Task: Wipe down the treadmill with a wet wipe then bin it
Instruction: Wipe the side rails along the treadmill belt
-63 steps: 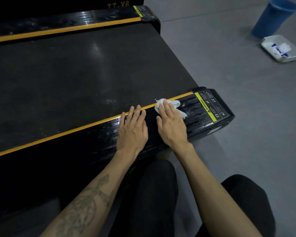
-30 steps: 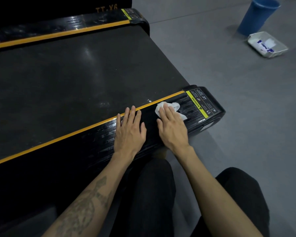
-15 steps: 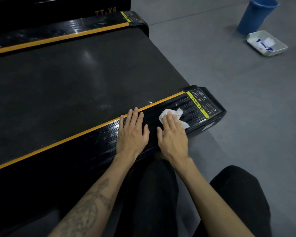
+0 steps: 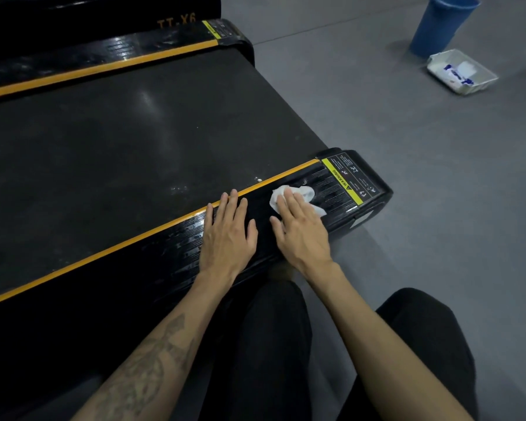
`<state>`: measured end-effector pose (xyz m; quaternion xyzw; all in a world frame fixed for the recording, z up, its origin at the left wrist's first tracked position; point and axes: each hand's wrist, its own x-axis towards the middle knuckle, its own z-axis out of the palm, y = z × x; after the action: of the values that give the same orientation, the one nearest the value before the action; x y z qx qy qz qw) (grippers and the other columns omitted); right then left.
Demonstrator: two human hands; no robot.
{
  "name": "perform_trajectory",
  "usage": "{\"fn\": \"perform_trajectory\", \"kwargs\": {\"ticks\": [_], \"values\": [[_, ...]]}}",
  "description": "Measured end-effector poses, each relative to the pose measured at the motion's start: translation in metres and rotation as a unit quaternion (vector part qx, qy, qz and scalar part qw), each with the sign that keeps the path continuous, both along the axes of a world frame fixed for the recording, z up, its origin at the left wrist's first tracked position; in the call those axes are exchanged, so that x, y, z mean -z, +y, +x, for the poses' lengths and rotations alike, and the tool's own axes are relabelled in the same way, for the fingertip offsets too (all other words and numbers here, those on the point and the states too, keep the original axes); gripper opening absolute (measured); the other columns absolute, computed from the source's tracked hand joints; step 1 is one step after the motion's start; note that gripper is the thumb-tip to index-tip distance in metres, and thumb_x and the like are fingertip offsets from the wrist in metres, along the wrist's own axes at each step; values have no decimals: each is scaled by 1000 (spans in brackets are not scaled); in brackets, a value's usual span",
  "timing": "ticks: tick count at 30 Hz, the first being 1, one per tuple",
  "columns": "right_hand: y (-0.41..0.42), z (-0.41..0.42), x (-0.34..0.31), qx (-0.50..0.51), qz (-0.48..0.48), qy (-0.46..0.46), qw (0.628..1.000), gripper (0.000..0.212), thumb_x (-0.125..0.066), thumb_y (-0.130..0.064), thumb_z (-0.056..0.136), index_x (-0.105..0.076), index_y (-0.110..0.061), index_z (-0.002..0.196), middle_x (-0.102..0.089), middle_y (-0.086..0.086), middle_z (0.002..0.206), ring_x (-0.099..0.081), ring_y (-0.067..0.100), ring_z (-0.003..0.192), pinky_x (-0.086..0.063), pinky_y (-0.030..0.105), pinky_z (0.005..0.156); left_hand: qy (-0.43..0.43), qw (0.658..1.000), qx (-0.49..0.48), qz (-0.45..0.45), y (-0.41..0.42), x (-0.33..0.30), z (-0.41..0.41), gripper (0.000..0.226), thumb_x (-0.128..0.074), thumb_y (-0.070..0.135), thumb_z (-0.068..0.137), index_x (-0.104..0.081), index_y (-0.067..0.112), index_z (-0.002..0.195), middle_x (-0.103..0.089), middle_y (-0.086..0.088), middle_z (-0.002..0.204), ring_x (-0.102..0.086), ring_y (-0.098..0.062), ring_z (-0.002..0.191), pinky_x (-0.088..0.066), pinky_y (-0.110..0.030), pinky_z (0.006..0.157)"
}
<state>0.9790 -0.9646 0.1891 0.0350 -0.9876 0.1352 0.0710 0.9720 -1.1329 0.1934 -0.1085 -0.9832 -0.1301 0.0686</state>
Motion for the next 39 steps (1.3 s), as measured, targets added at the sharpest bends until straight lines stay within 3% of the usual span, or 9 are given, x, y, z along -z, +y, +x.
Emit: {"fn": "perform_trajectory", "kwargs": {"ticks": [4, 8, 15, 21, 25, 28, 32, 36, 39], "values": [[3, 21, 3, 48, -8, 23, 999, 64, -26, -43, 106, -47, -1, 150, -42, 17, 159, -34, 30, 151, -29, 44, 124, 1, 1000, 21, 2, 0, 0, 1, 55, -39, 37, 106, -42, 12, 155, -28, -9, 167, -20, -23, 157, -16, -49, 128], [-8, 23, 6, 16, -12, 32, 999, 63, -30, -44, 104, -50, -4, 148, -44, 15, 158, -37, 30, 149, -34, 45, 121, -3, 1000, 20, 5, 1, 0, -3, 54, -39, 36, 107, -42, 13, 155, -30, -10, 167, -20, -22, 157, -15, -48, 129], [1, 27, 10, 55, 23, 21, 998, 65, -23, -43, 107, -44, -1, 151, -39, 18, 160, -30, 30, 153, -27, 45, 125, -26, 1000, 0, 7, 8, -3, -1, 53, -35, 34, 108, -39, 12, 156, -24, -9, 169, -13, -22, 158, -6, -46, 129], [11, 14, 9, -8, 44, 24, 999, 62, -22, -41, 107, -42, -7, 154, -38, 13, 162, -31, 29, 153, -34, 47, 121, -52, 998, -17, 0, 17, -5, 0, 58, -31, 41, 109, -30, 12, 159, -12, -9, 172, -1, -23, 160, 1, -48, 129], [13, 39, 13, 55, 31, 41, 997, 59, -26, -38, 108, -43, -1, 151, -39, 17, 160, -31, 30, 152, -31, 47, 123, -40, 999, -7, -27, 15, -2, 2, 64, -28, 48, 107, -27, 11, 160, -11, -10, 172, -1, -25, 160, -1, -50, 129], [-1, 45, 14, 39, 5, 42, 998, 61, -28, -40, 107, -45, -1, 151, -40, 16, 160, -29, 29, 153, -27, 44, 125, -39, 999, -4, -31, 17, -1, 1, 65, -27, 48, 108, -25, 12, 161, -8, -9, 172, 1, -24, 160, -3, -53, 129], [18, 23, 9, 11, 20, 50, 999, 59, -29, -39, 106, -44, -4, 152, -40, 13, 160, -32, 28, 152, -34, 47, 121, -45, 998, 3, -35, 17, -1, 2, 65, -24, 49, 108, -22, 13, 162, -5, -8, 172, 2, -22, 159, -1, -52, 129], [12, 44, 13, 68, 1, 48, 997, 59, -29, -37, 108, -42, -1, 152, -37, 16, 161, -27, 29, 154, -26, 44, 126, -39, 998, -2, -44, 18, -1, 2, 65, -23, 48, 108, -24, 12, 162, -9, -9, 172, -2, -24, 159, -6, -54, 129], [-2, 45, 14, 47, -12, 37, 998, 62, -28, -40, 106, -43, -1, 152, -37, 15, 162, -27, 28, 154, -24, 44, 126, -37, 998, -4, -42, 19, 0, 1, 63, -24, 46, 108, -24, 11, 161, -9, -10, 172, -3, -24, 159, -6, -53, 129]]}}
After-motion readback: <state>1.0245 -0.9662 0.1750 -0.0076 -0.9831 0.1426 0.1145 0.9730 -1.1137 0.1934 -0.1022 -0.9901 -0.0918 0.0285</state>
